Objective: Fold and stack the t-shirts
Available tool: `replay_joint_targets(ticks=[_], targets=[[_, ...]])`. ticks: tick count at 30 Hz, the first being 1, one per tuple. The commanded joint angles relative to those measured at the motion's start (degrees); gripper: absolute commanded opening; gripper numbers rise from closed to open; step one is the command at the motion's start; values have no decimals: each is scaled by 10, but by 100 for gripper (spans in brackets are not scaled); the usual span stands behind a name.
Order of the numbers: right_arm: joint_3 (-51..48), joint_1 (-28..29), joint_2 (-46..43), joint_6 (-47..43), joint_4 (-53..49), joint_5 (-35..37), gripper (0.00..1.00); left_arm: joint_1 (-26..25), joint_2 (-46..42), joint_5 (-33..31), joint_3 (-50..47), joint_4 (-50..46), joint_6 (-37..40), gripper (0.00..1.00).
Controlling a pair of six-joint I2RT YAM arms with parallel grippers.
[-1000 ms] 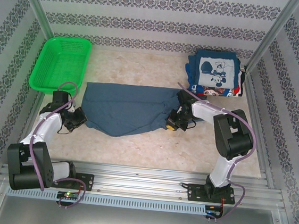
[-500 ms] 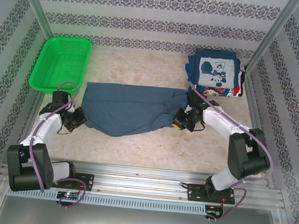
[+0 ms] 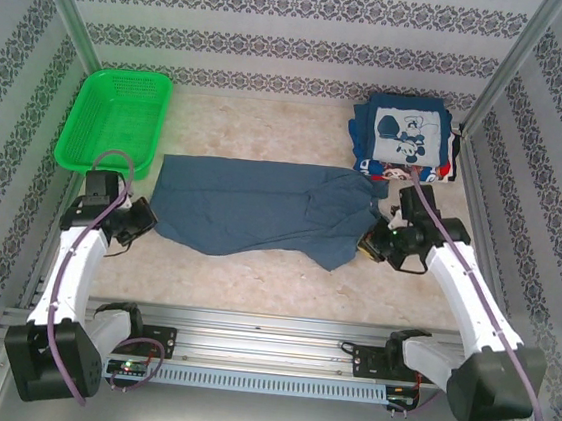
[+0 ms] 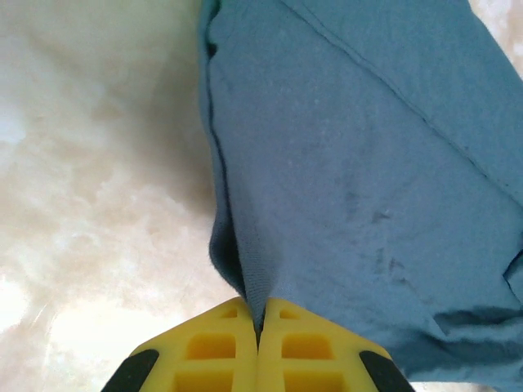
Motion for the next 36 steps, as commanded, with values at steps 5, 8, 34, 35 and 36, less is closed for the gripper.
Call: replay_joint_targets(ticks=[5,8,34,35,36], targets=[[-29,-51,-71,-31,-129,-2,0,-1,-48,-29,32,-109,-44,0],[-42,-52,-98,-26,-153,-3,0,-1,-74,-36,34,-131,-59,0],[150,-55,170,-114,-52,5,0,-3,114,-16,136,20,-37,0],[164,-55,189,-120,-51,6,0,-3,127,-16,141,23,-34,0],[178,-55,206,-124,-50,5,0,-3,137,-17,145,27,-32,0]])
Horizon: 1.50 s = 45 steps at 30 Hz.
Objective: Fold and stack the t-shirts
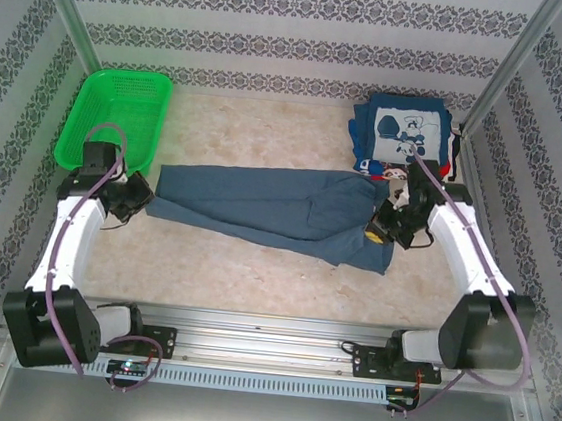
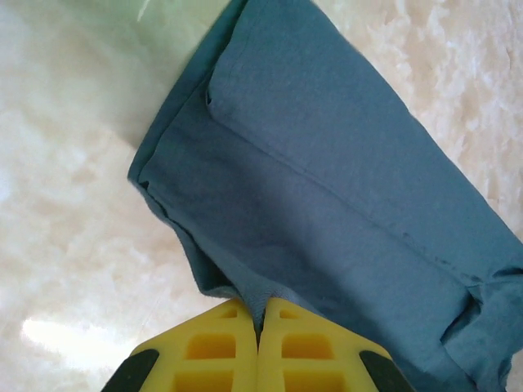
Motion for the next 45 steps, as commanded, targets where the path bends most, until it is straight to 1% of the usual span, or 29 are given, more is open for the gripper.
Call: replay_joint_targets(ticks=[1,10,21,28,35,45], targets=[[49,-8,49,-34,13,10,0,-3,33,-6,22,33,25,0],[161,-6,169,-64,8,13,0,-3,114,-4,44,68,36,0],[283,21,287,-88,-18,21,0,-2,186,-22,63,73,52,0],[317,33,325,-90,-23,27,0,2,208,-44,65,57,54,0],[344,44,350,-91,-24,26,0,17,209,-59,47,44,51,0],[400,54,384,-91,-32,22,0,31,229,-57,43,45,55,0]])
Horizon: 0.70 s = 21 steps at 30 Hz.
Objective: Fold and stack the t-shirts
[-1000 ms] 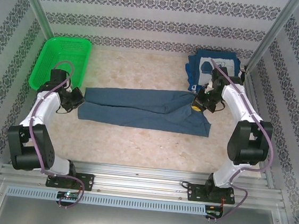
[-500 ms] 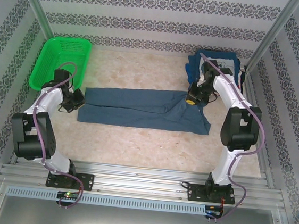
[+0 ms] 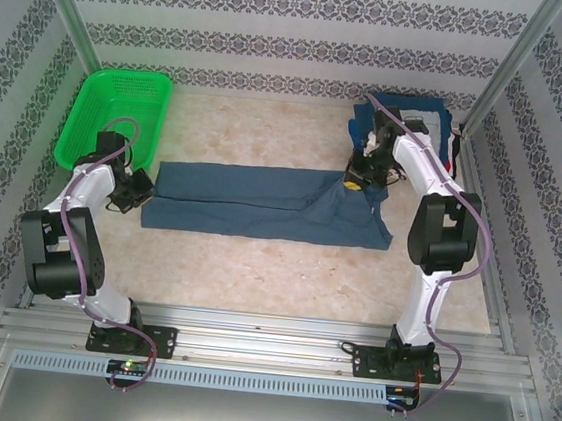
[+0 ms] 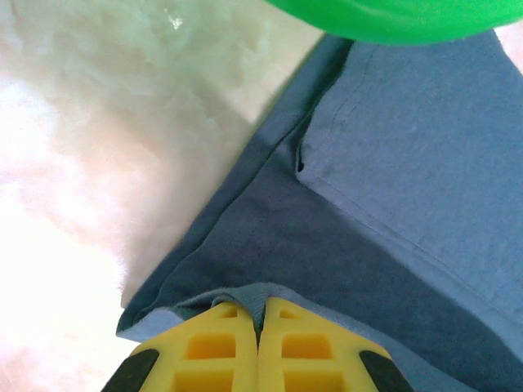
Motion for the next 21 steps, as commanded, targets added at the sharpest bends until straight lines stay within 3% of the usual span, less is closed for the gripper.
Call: replay_joint_targets(ticks=[1,21], targets=[[32,7,16,-8,-16,6,0,8,15,-9,-7,-10,12,0],[118,15,88,-2,-32,14,0,15,83,1,14,19,17,0]])
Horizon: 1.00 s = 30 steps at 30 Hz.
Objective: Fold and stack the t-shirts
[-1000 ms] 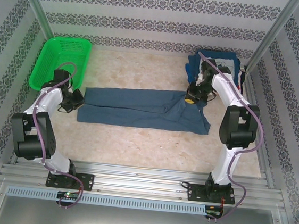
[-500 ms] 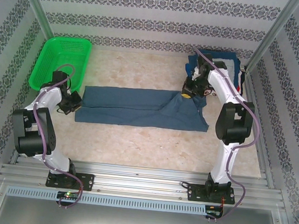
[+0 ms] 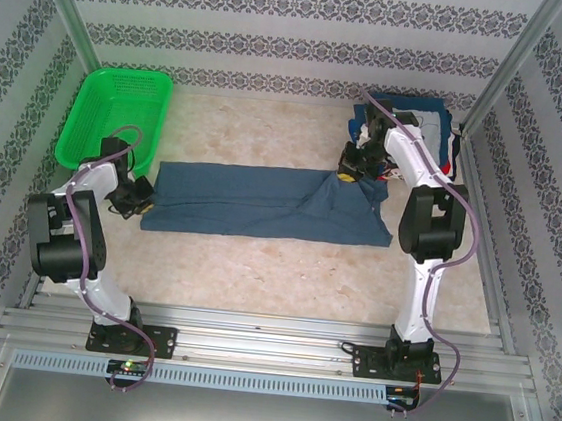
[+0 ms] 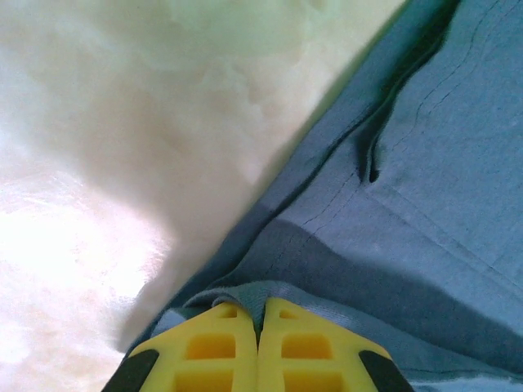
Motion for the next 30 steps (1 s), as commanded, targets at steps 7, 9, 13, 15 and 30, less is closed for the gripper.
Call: replay_joint_targets(ticks=[7,9,13,15,30], targets=[[44,5,23,-2,-24,16,0,7,32,5,30,16,10,0],[46,5,26,-1,-25,16,0,7,33,6,31,17,7,0],[46,6,28,0,-19,15,0,7,32,9,33,19,4,26],[48,6,30,4,-12,13,0,7,25,13,37,21,0,39],[146,7,91,39,-15,-9,0,7,-81,44,87,-8,-25,62]])
